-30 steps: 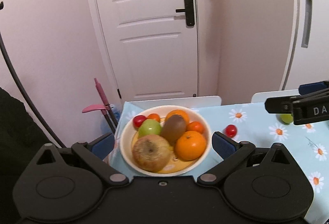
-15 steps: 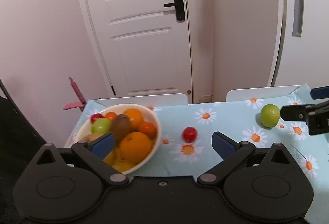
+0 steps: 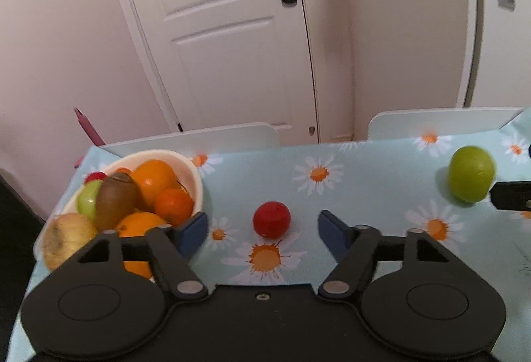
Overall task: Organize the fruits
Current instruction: 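Grasp the red cherry tomato with the left tool while the right tool grasps the green apple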
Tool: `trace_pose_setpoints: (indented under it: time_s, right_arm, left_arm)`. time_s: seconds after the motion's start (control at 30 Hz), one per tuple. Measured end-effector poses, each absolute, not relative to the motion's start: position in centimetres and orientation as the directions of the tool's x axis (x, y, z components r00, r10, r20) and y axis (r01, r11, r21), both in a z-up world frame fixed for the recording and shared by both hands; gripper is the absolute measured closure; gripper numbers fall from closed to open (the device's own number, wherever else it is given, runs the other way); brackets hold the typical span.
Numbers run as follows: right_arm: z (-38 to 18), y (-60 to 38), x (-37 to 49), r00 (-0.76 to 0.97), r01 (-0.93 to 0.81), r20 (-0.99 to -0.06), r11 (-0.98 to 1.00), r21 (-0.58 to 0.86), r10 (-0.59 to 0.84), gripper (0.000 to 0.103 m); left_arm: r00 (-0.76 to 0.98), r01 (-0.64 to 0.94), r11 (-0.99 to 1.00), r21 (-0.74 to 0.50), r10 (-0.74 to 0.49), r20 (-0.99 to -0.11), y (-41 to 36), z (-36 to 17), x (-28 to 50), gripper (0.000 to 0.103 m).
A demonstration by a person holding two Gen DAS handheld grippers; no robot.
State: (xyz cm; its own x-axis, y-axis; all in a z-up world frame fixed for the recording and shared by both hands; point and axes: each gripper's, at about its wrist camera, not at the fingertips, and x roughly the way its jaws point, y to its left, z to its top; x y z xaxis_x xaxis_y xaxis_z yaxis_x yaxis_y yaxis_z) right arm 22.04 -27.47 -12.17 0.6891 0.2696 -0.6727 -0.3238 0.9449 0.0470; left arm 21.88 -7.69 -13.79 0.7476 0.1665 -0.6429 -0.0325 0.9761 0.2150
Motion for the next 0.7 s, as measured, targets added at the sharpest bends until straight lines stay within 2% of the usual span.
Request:
trace_pose_setpoints:
  time_s: [0.1,0.37,0.53,0.7]
  right_arm:
    - [-13.0,-27.5,22.8,0.68,-0.332,-0.676,0.941,0.06,0.283,0.0]
    - [-14.4,-27.3,24.0,0.66,-0.351,-0.687,0.933,0.078,0.305,0.0]
    - [-14.8,-27.1,24.3,0.648,-0.36,-0.695,0.929,0.081,0.311,0.004]
    - [-14.8,-27.0,24.5,0.646,-0.367,-0.694,0.927,0.083,0.318,0.007]
  left_arm:
    - [0.731,-0.038,0.976,0.215,0.174,-0.66,-7.4,-15.3,23.0,0.041]
    - [0.725,-0.046,0.981,0.187,0.162,-0.67,-7.2,-16.7,24.5,0.05]
    - [0.718,-0.043,0.986,0.164,0.144,-0.681,-7.0,-16.6,24.9,0.068]
    - [0.713,-0.041,0.985,0.168,0.147,-0.686,-7.2,-16.4,24.6,0.068]
